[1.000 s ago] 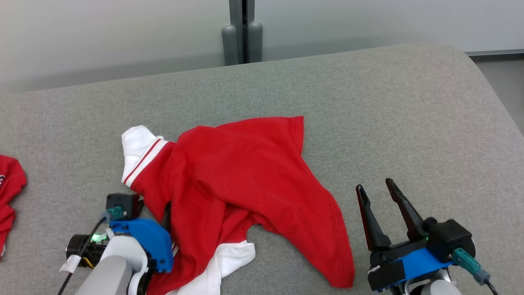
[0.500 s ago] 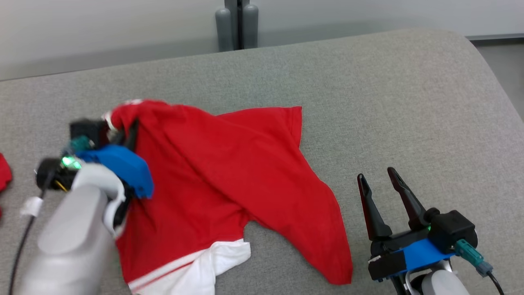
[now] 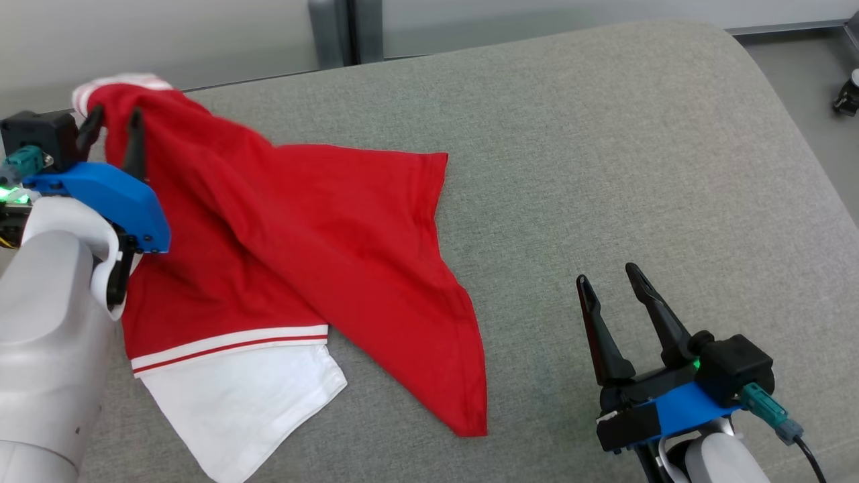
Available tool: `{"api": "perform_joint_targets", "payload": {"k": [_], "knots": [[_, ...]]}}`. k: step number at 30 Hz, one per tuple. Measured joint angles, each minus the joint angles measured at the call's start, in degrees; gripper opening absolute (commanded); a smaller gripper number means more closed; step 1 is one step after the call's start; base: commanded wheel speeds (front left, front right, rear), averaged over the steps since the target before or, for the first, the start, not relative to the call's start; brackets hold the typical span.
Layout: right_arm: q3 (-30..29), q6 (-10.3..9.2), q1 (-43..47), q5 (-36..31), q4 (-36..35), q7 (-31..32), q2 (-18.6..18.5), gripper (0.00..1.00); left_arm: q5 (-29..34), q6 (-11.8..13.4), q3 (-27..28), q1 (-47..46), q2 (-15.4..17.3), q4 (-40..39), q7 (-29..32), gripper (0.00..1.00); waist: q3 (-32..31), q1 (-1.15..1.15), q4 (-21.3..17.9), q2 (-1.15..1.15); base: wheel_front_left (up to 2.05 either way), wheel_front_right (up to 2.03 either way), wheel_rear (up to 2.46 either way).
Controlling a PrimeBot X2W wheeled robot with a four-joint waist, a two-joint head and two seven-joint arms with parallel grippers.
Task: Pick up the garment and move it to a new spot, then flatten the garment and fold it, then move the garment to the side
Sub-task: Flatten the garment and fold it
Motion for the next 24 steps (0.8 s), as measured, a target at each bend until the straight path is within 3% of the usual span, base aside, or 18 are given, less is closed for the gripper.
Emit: {"api": "perform_joint_targets", "payload": {"k": [7,11,20,24], "knots": [[-0.41,0.0,0.6,0.26,0.55,0.0,0.01,1.0,-0.64,-0.41,-0.24,2.22,-1.81,2.42,-5.27,1.0,-2.21,-0.01,1.78,0.0,0.0,0.0,0.0],[-0.59,0.0,1.48,0.13,1.19,0.0,0.03,1.0,-0.78,-0.33,0.7,7.3,-1.83,-0.59,-6.33,1.0,-4.47,-0.01,3.19,0.0,0.0,0.0,0.0],[-2.05,-0.01,4.12,-0.26,1.56,0.0,0.03,1.0,2.37,5.14,12.95,29.35,-2.9,-28.81,-6.44,1.0,-8.59,-0.01,7.09,-0.02,0.0,0.0,0.0],[-2.6,0.0,4.94,-0.68,1.58,0.0,0.02,1.0,6.91,6.59,19.8,40.15,-6.78,-43.53,-6.47,1.0,-9.23,-0.02,9.31,-0.02,0.0,0.0,0.0]]}}
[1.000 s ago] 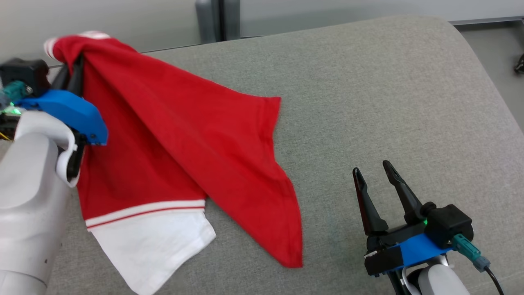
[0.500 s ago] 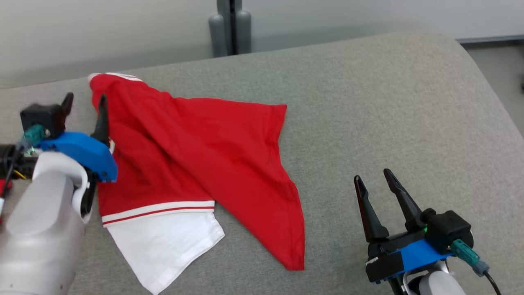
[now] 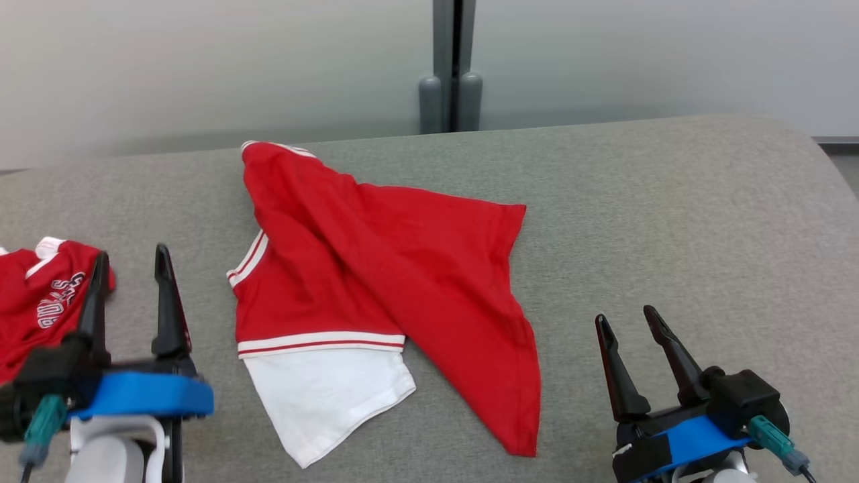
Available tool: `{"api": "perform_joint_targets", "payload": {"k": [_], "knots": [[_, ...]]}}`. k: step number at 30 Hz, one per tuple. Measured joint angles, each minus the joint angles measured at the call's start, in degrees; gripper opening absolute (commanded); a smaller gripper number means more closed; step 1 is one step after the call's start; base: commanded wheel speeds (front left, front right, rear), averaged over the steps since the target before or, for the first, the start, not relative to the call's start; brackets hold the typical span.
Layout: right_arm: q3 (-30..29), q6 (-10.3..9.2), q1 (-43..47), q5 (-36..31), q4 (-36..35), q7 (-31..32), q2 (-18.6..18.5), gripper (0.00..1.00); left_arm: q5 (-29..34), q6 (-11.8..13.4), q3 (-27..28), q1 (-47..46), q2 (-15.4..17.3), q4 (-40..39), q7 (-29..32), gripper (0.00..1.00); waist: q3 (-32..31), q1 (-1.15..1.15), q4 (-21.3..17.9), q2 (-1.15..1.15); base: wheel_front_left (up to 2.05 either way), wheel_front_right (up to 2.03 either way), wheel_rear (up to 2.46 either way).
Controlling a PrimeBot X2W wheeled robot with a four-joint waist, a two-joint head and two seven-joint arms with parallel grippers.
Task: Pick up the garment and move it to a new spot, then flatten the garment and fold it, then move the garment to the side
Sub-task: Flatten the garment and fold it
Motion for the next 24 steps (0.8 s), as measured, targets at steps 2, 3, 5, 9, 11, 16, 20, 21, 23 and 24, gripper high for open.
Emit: {"api": "perform_joint_targets", "payload": {"k": [2,3,5,9,11,16,20,21,23,24], "knots": [[-0.22,0.0,-0.03,-0.15,0.01,-0.01,0.02,1.0,2.05,0.23,2.22,3.82,-1.94,-4.46,-0.02,1.0,0.11,0.01,0.76,0.0,0.0,0.0,0.0],[-0.7,0.0,-0.02,-0.16,0.01,0.0,0.04,1.0,3.01,0.01,3.33,5.17,-2.93,-6.31,-0.03,1.0,0.14,0.01,1.21,0.0,0.0,0.0,0.0],[-1.01,0.0,-0.08,-0.23,0.18,-0.01,0.0,1.0,4.53,-0.76,5.46,7.37,-4.88,-9.0,-0.03,1.0,0.22,0.01,2.06,0.0,0.0,0.0,0.0],[-0.92,0.0,-0.08,-0.41,0.98,-0.01,0.01,1.0,7.42,-2.83,8.61,11.22,-8.2,-11.9,-0.03,1.0,0.14,0.01,3.24,0.0,0.0,0.0,0.0],[-0.74,0.0,-0.07,-0.41,1.68,-0.01,0.03,1.0,9.39,-3.49,9.0,12.9,-8.73,-11.56,-0.04,1.0,-0.04,0.01,3.54,0.0,0.0,0.0,0.0],[-0.46,0.0,-0.01,-0.57,3.9,0.0,0.03,1.0,12.78,-4.74,8.58,15.01,-9.8,-7.59,-0.03,1.0,-0.65,0.01,3.96,0.0,0.0,0.0,0.0],[-0.51,0.0,0.0,-0.96,6.67,-0.01,0.02,1.0,13.66,-5.39,8.75,15.01,-9.99,-4.89,-0.03,1.0,-0.97,0.01,4.0,0.0,0.0,0.0,0.0],[-0.42,0.0,-0.02,-1.02,7.46,0.0,0.01,1.0,13.74,-5.57,8.83,14.88,-10.04,-4.63,-0.03,1.0,-1.03,0.01,4.02,0.0,0.0,0.0,0.0],[-0.19,0.0,-0.19,-1.2,8.68,0.0,0.02,1.0,14.07,-5.8,8.95,14.55,-10.21,-4.21,-0.03,1.0,-1.07,0.01,4.11,0.0,0.0,0.0,0.0],[0.08,-0.01,-0.49,-1.37,9.28,0.0,0.01,1.0,14.1,-5.81,8.99,14.27,-10.35,-4.12,-0.03,1.0,-1.07,0.01,4.18,0.01,0.0,0.0,0.0]]}}
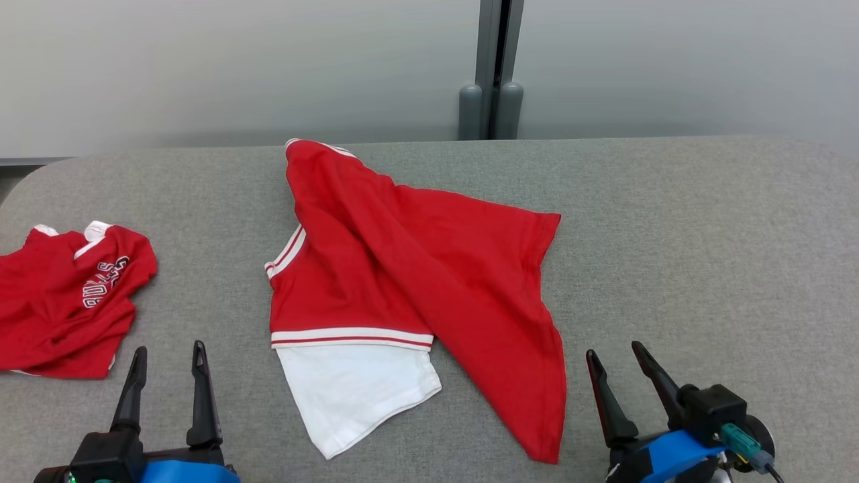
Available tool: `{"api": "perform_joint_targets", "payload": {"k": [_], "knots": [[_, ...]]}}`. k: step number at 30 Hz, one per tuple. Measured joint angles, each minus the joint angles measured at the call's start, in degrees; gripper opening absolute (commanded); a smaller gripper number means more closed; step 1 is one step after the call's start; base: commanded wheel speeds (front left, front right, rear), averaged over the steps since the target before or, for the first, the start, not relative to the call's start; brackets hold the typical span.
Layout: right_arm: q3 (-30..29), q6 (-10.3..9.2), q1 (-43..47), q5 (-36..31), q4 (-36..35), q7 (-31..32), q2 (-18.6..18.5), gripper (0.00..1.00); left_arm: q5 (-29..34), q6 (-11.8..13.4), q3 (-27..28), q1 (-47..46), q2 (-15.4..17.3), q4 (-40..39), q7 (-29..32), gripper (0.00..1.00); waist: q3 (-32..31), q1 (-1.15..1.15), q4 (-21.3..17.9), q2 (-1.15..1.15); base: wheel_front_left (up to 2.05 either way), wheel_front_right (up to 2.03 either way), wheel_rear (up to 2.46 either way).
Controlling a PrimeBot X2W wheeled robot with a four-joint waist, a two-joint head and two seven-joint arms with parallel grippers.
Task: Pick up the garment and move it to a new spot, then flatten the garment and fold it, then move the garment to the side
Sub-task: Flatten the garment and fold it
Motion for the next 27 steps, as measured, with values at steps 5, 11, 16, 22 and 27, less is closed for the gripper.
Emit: {"api": "perform_joint_targets", "payload": {"k": [5,11,16,22,27], "knots": [[1.82,0.01,-4.77,-1.48,5.3,1.56,0.0,1.0,0.51,-0.51,0.33,-0.53,-0.43,0.38,0.0,1.0,0.14,0.0,0.25,0.0,0.0,0.0,0.0],[3.53,0.01,-11.94,-2.83,12.81,5.2,0.01,1.0,0.91,-0.86,0.73,-1.52,-0.64,0.64,0.0,1.0,0.9,0.01,0.57,0.0,0.0,0.0,0.0],[5.43,0.01,-16.25,-2.07,20.86,5.9,0.02,1.0,0.96,-1.21,0.56,-2.79,-0.81,0.88,0.0,1.0,1.89,0.01,1.36,0.01,0.0,0.0,0.0],[7.58,0.0,-18.4,0.57,29.0,5.75,0.0,1.0,0.99,-1.45,-0.09,-3.39,-1.08,0.89,0.0,1.0,2.68,0.01,2.38,0.0,0.0,0.0,0.0],[11.55,-0.02,-19.85,5.65,31.41,3.93,-0.09,0.0,0.88,-1.42,-0.02,-3.48,-1.24,1.05,0.0,1.0,3.0,0.0,2.3,0.0,0.0,0.0,0.0]]}}
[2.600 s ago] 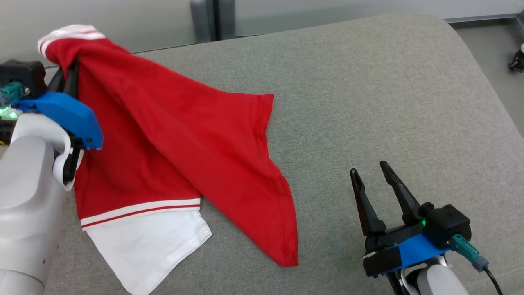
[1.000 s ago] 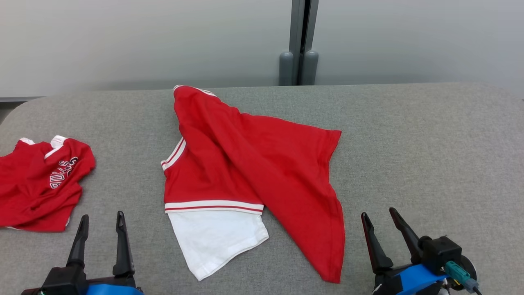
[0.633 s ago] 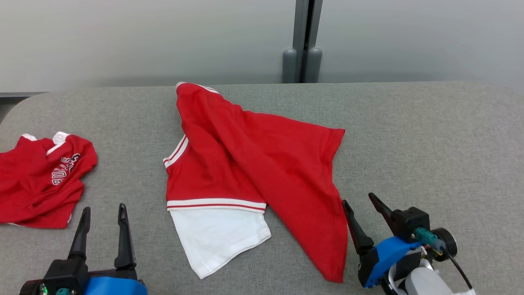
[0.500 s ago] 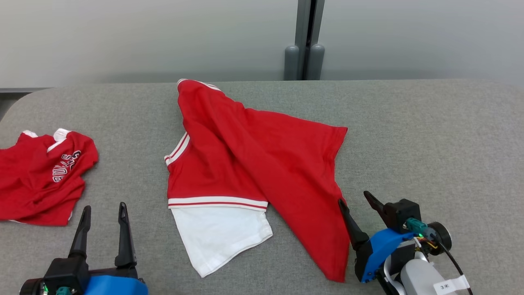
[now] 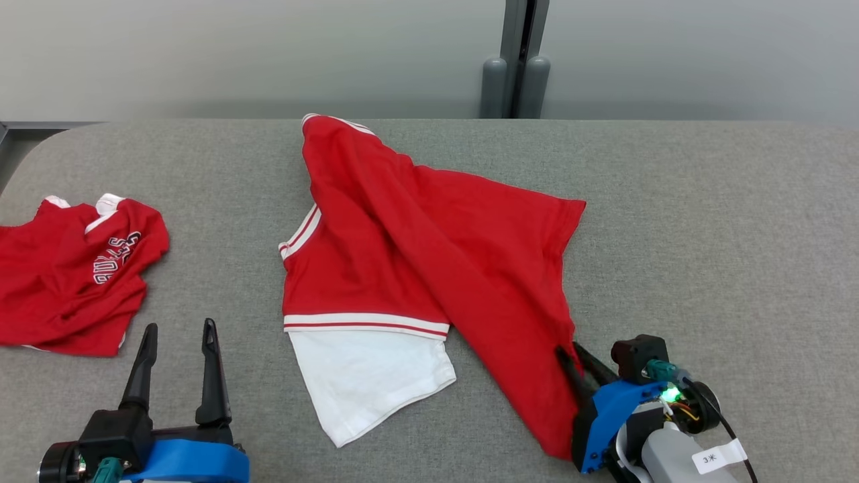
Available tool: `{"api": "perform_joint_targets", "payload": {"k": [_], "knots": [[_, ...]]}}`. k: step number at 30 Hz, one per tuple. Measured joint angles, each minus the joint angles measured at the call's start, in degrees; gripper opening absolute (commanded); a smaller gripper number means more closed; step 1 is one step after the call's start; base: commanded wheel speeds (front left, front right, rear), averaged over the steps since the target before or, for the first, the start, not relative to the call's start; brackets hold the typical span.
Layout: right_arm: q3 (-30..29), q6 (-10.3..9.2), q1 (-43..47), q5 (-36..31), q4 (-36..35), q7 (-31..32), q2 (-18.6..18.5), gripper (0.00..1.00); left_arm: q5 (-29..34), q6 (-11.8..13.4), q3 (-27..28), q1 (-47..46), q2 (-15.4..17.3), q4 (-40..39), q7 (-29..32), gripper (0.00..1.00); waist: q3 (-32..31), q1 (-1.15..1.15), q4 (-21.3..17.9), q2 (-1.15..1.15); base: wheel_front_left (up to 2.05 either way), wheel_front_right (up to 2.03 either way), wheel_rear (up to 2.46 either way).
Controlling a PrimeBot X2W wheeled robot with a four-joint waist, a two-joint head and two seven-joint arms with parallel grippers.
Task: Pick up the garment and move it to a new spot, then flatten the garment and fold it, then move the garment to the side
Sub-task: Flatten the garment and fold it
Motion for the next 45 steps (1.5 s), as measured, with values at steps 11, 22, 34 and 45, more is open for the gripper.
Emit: {"api": "perform_joint_targets", "payload": {"k": [11,22,34,45], "knots": [[-6.2,0.03,-3.43,2.69,3.67,-3.6,-7.15,0.0,0.16,-0.19,0.59,-0.08,-0.1,0.45,0.0,1.0,-0.99,0.0,-1.68,0.0,0.0,0.0,0.0],[-11.15,0.03,-4.43,2.75,4.34,-3.85,-13.5,1.0,-0.09,0.08,0.04,0.95,-0.22,-0.24,0.0,1.0,-1.19,0.0,-3.26,0.0,0.0,0.0,0.0],[-18.86,0.03,5.1,-2.63,-24.16,-3.93,-8.42,1.0,0.0,0.4,0.32,1.51,-0.27,0.79,0.0,1.0,-2.82,0.0,-5.5,0.0,0.0,0.0,0.0],[-17.46,0.03,19.34,-5.56,-43.46,-3.93,-1.12,1.0,0.51,-0.03,0.93,1.57,-0.27,1.08,0.0,1.0,-3.74,0.0,-5.15,0.0,0.0,0.0,0.0]]}}
